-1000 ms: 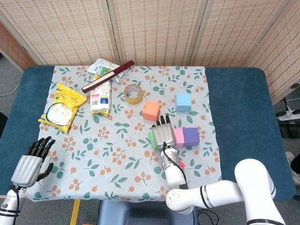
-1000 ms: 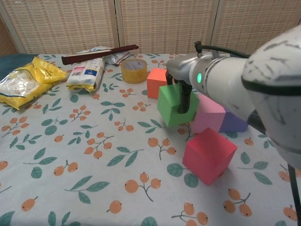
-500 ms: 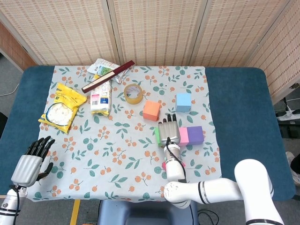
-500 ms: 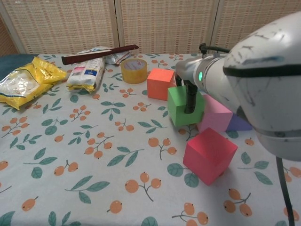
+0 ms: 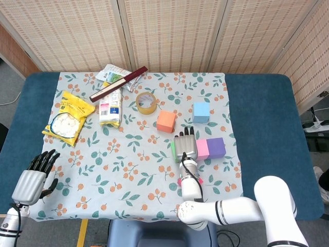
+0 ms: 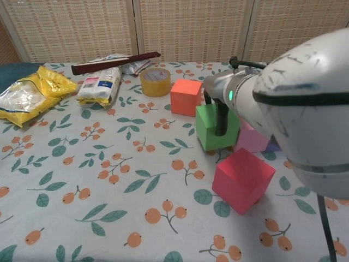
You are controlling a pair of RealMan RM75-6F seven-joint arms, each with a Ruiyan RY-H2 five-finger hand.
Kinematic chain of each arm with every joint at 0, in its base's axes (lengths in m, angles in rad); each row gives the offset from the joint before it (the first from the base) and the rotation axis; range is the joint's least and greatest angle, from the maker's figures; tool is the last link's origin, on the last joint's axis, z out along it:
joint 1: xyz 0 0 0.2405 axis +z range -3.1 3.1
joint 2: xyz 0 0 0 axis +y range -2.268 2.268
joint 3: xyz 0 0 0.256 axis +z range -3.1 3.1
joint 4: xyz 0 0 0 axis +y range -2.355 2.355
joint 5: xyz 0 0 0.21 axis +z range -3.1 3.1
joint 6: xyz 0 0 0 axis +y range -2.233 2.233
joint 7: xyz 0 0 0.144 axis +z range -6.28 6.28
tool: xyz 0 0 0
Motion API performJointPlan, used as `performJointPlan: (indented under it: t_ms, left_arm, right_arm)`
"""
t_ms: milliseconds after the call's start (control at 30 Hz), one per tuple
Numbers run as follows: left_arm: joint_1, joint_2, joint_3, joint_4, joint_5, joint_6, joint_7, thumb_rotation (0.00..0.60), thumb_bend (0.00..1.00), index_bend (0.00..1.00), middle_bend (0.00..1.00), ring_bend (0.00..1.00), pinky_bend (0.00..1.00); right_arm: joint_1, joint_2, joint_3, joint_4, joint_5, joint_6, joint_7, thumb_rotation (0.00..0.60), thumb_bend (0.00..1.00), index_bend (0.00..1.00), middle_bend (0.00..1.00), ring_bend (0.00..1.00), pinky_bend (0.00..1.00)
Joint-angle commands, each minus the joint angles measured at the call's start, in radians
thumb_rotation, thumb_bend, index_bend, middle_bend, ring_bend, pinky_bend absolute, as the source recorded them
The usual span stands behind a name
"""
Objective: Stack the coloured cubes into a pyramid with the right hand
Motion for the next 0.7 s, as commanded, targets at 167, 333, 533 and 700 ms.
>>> performJointPlan:
  t_ms: [167, 333, 533, 700]
  left_arm:
    - [-0.001, 0.0, 0.002, 0.001, 0.002, -0.001, 0.0, 0.6, 0.44, 0.0, 0.0, 0.0, 0.14]
    - [-0.002, -0.002, 0.005, 0.0, 0.007, -0.002, 0.005, 0.6, 0.44, 0.0, 0.0, 0.0, 0.14]
    - [0.0, -0.003, 0.006, -0.003, 0.01, 0.002, 0.009, 0.6, 0.44, 0.0, 0.0, 0.0, 0.14]
    - [0.0, -0.001, 0.005, -0.004, 0.008, 0.003, 0.007, 0.6, 0.44, 0.0, 0.0, 0.0, 0.14]
  right_arm:
    - [-0.024, 0.01, -0.002, -0.003, -0.003, -0.011, 0.018, 0.6, 0.19, 0.86, 0.19, 0.0, 0.05]
    - [-0.038, 0.016, -0.009, -0.004, -0.008, -0.018, 0.024, 0.6, 0.19, 0.86, 0.19, 0.0, 0.05]
    - [-0.047, 0.011, -0.015, 0.002, -0.013, -0.03, 0.031, 0.6, 0.19, 0.86, 0.19, 0.0, 0.05]
    - [-0.051, 0.012, -0.012, 0.001, -0.024, -0.03, 0.038, 0.6, 0.19, 0.86, 0.19, 0.0, 0.05]
